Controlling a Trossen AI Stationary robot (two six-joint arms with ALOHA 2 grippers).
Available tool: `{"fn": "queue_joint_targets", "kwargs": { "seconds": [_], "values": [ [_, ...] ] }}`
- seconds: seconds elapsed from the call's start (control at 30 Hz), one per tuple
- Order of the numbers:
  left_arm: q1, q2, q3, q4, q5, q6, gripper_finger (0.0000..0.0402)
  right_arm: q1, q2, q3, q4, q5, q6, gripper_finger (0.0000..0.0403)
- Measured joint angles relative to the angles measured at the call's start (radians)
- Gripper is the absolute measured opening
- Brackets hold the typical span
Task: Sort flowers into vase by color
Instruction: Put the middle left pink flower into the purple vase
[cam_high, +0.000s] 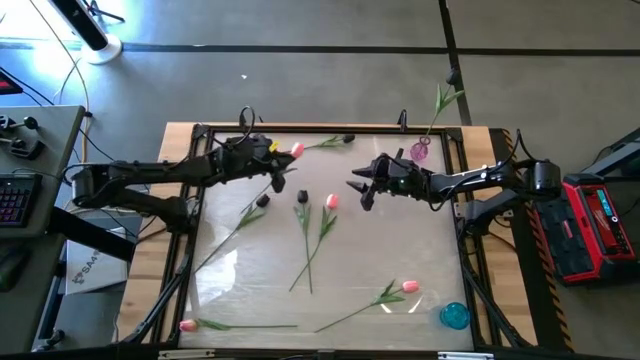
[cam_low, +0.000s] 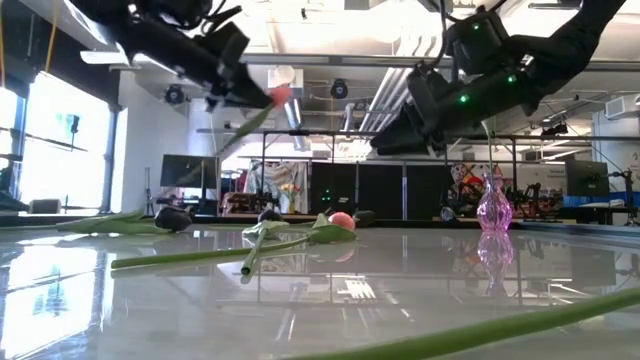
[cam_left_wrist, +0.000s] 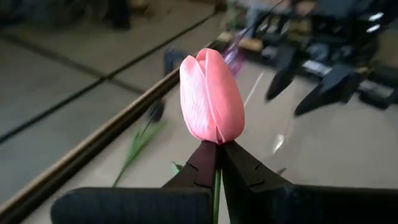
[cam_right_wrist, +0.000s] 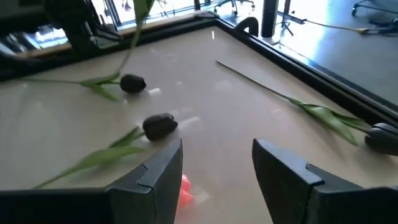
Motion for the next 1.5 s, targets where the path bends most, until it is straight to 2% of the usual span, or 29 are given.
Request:
{"fn": "queue_joint_targets", "kwargs": {
  "seconds": [0.23,0.33,0.5,0.77,1.1,1.27,1.5],
  "values": [
    [0.0,0.197,0.0,0.42,0.175,0.062,0.0,0.019,0.0,0.0,0.039,-0.002,0.011,0.0184],
    [0.0,0.281,0.0,0.596,0.229,0.051,0.0,0.034,0.0,0.0,0.07,-0.038,0.003,0.0184],
    [0.0,0.373,0.002,0.787,0.301,-0.008,0.0,0.059,0.0,0.0,0.165,-0.086,-0.038,0.0184],
    [-0.021,0.386,0.052,0.805,0.306,-0.049,0.0,0.065,0.0,0.0,0.283,-0.086,-0.102,0.0184],
    [-0.008,0.313,0.069,0.735,0.292,0.018,0.0,0.065,0.011,0.003,0.307,-0.086,-0.109,0.0184],
    [-0.017,0.301,0.069,0.753,0.293,0.029,0.0,0.064,0.076,0.03,0.4,-0.151,-0.12,0.0184],
    [-0.023,0.3,0.069,0.769,0.298,0.03,0.0,0.065,0.217,0.173,0.358,-0.193,-0.129,0.0184]
  ]
}}
